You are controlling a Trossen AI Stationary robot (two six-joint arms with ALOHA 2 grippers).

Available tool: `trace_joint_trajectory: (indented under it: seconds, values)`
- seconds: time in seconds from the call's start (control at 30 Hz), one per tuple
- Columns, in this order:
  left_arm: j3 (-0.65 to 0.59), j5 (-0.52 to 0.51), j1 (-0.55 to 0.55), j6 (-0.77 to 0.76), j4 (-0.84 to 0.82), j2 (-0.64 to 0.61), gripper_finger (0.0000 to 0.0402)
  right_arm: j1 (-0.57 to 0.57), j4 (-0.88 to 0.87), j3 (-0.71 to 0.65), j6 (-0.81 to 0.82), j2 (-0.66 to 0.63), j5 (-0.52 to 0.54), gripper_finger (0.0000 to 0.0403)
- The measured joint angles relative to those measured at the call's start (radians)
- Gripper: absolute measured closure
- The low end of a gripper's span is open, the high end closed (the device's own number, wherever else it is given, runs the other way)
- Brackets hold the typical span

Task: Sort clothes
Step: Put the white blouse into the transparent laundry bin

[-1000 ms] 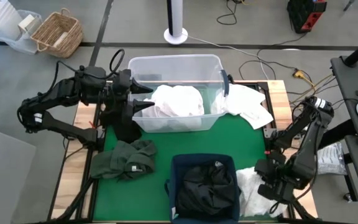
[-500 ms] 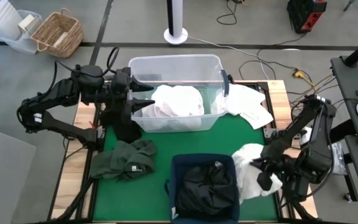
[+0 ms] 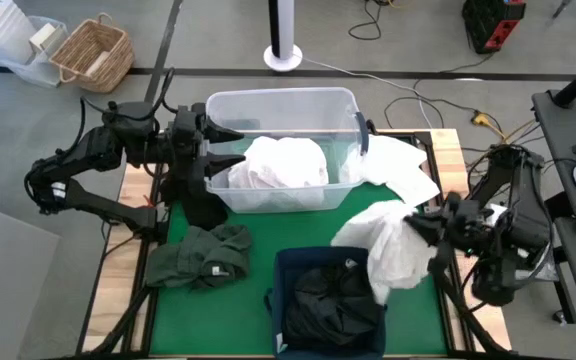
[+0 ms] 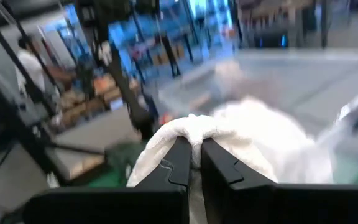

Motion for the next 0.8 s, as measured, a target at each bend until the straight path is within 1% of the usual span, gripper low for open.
trace_joint_trajectory:
  seconds: [0.13, 0.27, 0.43, 0.63, 0.8]
  values:
    - [0.0, -0.001, 0.0, 0.0, 0.037, 0.0, 0.017, 0.0, 0.018, 0.096, -0.166, -0.014, 0.098, 0.0394]
    - [0.0, -0.002, 0.0, 0.0, 0.077, 0.0, 0.017, 0.0, 0.068, 0.229, -0.403, -0.011, 0.124, 0.0394]
    - [0.0, -0.007, 0.0, 0.0, 0.139, -0.004, 0.017, -0.003, 0.205, 0.394, -0.751, 0.006, 0.127, 0.0394]
    - [0.0, -0.021, 0.0, 0.0, 0.213, -0.005, 0.017, -0.003, 0.451, 0.561, -1.181, 0.027, 0.12, 0.0394]
    - [0.0, -0.039, 0.0, 0.0, 0.233, -0.006, 0.017, -0.003, 0.685, 0.654, -1.483, 0.031, 0.026, 0.0394]
